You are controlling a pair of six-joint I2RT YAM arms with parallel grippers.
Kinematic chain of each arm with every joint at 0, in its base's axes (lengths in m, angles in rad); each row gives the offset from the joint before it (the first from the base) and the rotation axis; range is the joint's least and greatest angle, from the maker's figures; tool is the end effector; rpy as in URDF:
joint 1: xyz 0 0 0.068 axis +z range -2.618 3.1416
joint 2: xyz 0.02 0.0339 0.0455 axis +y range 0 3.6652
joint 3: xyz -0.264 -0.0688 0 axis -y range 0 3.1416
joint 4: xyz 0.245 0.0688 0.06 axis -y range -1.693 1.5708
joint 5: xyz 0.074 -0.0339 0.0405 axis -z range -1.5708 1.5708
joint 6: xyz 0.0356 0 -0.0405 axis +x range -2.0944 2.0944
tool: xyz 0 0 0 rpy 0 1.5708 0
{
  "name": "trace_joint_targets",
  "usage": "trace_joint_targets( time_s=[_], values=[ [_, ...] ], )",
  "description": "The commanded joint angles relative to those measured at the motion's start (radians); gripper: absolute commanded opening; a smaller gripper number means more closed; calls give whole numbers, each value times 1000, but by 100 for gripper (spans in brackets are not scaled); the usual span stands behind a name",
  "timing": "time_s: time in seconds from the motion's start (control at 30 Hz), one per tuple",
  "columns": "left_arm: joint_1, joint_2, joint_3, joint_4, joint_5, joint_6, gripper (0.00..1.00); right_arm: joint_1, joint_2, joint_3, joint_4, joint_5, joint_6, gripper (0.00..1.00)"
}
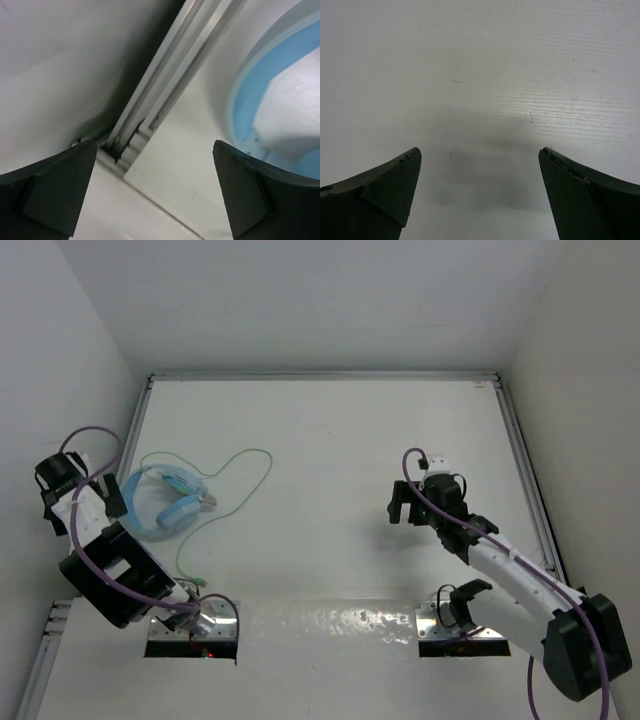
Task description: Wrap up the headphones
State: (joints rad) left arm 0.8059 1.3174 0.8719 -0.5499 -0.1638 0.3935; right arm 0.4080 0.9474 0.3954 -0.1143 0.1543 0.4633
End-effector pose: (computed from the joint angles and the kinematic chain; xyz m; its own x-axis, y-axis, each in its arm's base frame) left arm 0.1759 0.1917 0.2261 -0.8330 -0.3216 -0.4501 -0.4914 0.8039 0.3350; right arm 0.1782 0.0711 0.1830 -0.6332 0.2074 -0.7457 0.0020 0.9639 0.2663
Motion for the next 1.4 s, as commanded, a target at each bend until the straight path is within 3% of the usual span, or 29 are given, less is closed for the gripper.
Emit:
trace_joint_targets(
  time_s=[0.0,0.07,0.1,0.17,0.2,0.27,0.4,0.57,0.73,0.8,0.87,0.97,1.0,1.13,1.17,1.23,1.27,1.33,1.37],
  values=[
    [-1,-59,116,-31,265,65,100,0,-24,25,-5,-7,-44,99],
    [-2,-73,137,-71,363,137,96,0,-33,26,-4,5,-37,99],
    [-5,-72,148,-82,422,151,74,0,-39,26,7,2,-38,99],
    [-36,-44,165,-81,403,160,48,0,-47,26,46,-5,-46,99],
    [-42,-26,167,-73,358,154,43,0,-47,28,65,-12,-49,99],
    [-43,44,180,-82,351,153,45,0,-33,51,97,-19,-49,99],
    [-54,132,196,-55,369,142,70,5,22,118,108,-38,-38,99],
    [-73,239,182,-13,353,134,73,17,135,187,166,-91,-96,99],
    [-76,395,163,103,239,82,72,28,221,275,156,-107,-112,99],
    [-76,463,228,79,292,65,65,35,247,306,156,-116,-120,99],
    [-76,535,274,36,363,45,49,58,260,329,139,-101,-152,99],
    [-77,557,325,-10,470,33,19,110,268,338,117,-62,-195,99],
    [-76,545,346,-25,519,27,0,138,266,332,117,-58,-210,99],
    [-80,502,461,-157,657,-13,0,173,266,332,139,-119,-230,97],
    [-88,490,488,-210,723,-57,0,173,266,336,146,-145,-229,94],
    [-135,441,591,-252,754,-109,0,173,274,365,174,-203,-229,68],
    [-163,425,630,-283,770,-142,0,173,277,379,182,-211,-226,51],
    [-250,367,732,-288,791,-197,0,173,297,422,203,-220,-201,41],
    [-276,327,760,-276,802,-221,0,170,307,437,208,-231,-201,43]
  ],
)
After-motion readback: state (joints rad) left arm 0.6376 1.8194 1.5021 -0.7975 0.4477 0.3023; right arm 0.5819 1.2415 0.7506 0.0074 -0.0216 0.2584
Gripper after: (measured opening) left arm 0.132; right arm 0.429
